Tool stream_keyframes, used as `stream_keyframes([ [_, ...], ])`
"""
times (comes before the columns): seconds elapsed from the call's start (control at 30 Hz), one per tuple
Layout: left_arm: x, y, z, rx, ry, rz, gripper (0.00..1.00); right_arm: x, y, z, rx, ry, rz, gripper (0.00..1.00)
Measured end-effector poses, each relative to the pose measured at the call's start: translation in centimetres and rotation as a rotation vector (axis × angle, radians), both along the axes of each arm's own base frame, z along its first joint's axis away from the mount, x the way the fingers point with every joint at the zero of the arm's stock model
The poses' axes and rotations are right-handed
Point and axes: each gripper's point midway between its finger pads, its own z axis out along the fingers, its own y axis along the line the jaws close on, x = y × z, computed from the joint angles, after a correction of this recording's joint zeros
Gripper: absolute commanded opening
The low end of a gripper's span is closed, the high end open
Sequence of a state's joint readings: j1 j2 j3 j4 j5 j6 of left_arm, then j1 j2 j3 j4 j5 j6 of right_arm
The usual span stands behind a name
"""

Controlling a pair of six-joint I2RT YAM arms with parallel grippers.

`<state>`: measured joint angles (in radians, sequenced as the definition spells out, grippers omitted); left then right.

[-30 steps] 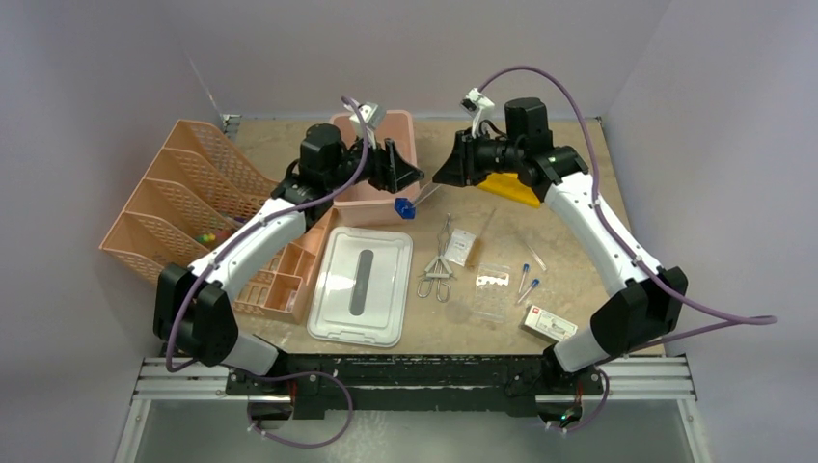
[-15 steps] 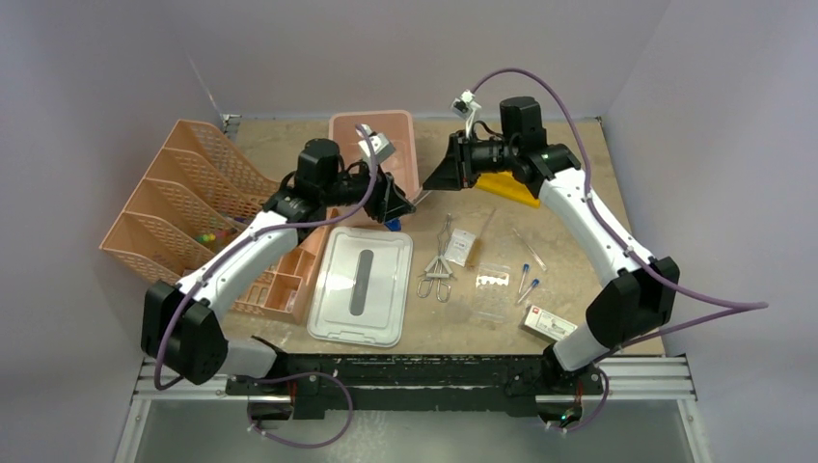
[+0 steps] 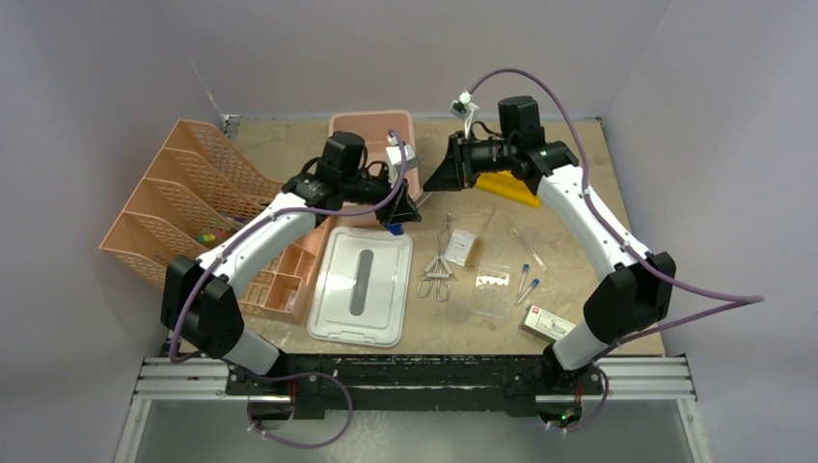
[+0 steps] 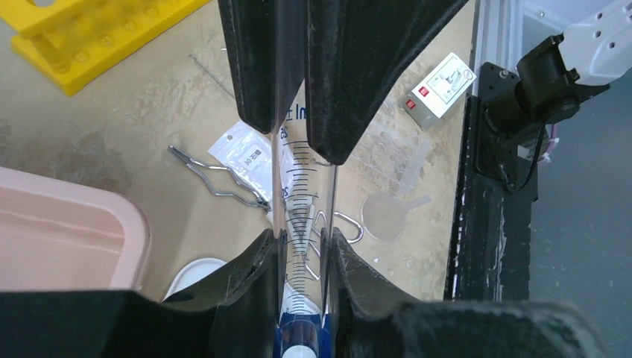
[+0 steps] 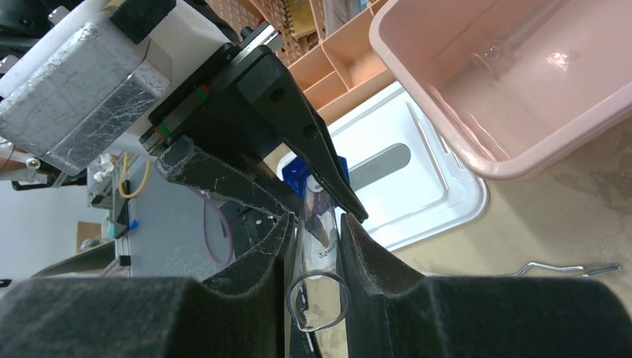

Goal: Organize the chemistry lab equipment

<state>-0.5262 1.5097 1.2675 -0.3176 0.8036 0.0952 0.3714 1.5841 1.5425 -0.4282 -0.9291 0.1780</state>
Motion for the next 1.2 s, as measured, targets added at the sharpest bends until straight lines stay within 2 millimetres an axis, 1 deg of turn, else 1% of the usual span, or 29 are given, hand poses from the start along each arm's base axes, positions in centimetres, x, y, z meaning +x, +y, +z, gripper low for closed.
stream_keyframes([
  [0.07, 0.0, 0.0, 0.1, 0.011, -0.003, -0.012, 0.0, 0.0, 0.0, 0.1, 0.001, -0.005, 0.002, 0.37],
  [0.17, 0.1, 0.0, 0.2, 0.024, -0.005, -0.023, 0.0, 0.1, 0.0, 0.2, 0.001, -0.009, -0.003, 0.63],
  [0.23, 0.3, 0.0, 0.2, 0.028, -0.004, -0.017, 0.0, 0.8, -0.1, 0.2, -0.005, -0.017, -0.04, 0.75],
  [0.27, 0.5, 0.1, 0.2, 0.031, -0.003, -0.01, 0.0, 1.4, -0.2, 0.4, -0.009, -0.029, -0.074, 0.78],
  [0.33, 0.8, 0.4, 0.1, 0.033, 0.009, 0.011, 0.0, 2.5, -0.5, 0.7, -0.015, -0.054, -0.151, 0.8],
  [0.43, 2.3, 1.1, 0.3, 0.027, 0.017, 0.086, 0.0, 3.9, -1.7, 2.1, -0.005, -0.1, -0.316, 0.8],
  [0.53, 4.2, 1.9, 0.2, 0.027, 0.022, 0.192, 0.0, 4.9, -3.2, 4.6, 0.028, -0.153, -0.473, 0.79],
  [0.63, 6.3, 3.2, 0.0, 0.025, 0.051, 0.332, 0.0, 5.8, -5.1, 7.4, 0.073, -0.235, -0.62, 0.77],
  [0.73, 8.9, 5.1, 0.3, -0.003, 0.075, 0.486, 0.0, 6.3, -7.3, 8.9, 0.094, -0.317, -0.756, 0.77],
  [0.83, 12.2, 8.2, 1.0, -0.034, 0.08, 0.69, 0.0, 6.7, -9.3, 9.1, 0.09, -0.364, -0.865, 0.77],
  [0.9, 13.9, 10.0, 1.0, -0.038, 0.088, 0.802, 0.0, 7.1, -9.9, 9.0, 0.075, -0.381, -0.905, 0.76],
  [0.93, 15.2, 10.9, 1.1, -0.036, 0.092, 0.867, 0.0, 7.5, -10.2, 8.9, 0.064, -0.388, -0.925, 0.75],
  [1.0, 17.0, 11.5, 0.9, -0.022, 0.101, 0.935, 0.0, 8.2, -10.5, 8.2, 0.038, -0.388, -0.946, 0.74],
  [1.07, 18.5, 11.6, 0.4, 0.0, 0.122, 0.975, 0.0, 8.8, -10.6, 7.3, 0.011, -0.382, -0.956, 0.74],
  [1.1, 19.3, 11.6, 0.0, 0.01, 0.133, 0.989, 0.0, 9.2, -10.5, 6.7, -0.004, -0.374, -0.958, 0.74],
  [1.2, 20.5, 11.5, -2.0, 0.062, 0.191, 1.018, 0.0, 10.0, -10.5, 5.0, -0.045, -0.351, -0.963, 0.74],
])
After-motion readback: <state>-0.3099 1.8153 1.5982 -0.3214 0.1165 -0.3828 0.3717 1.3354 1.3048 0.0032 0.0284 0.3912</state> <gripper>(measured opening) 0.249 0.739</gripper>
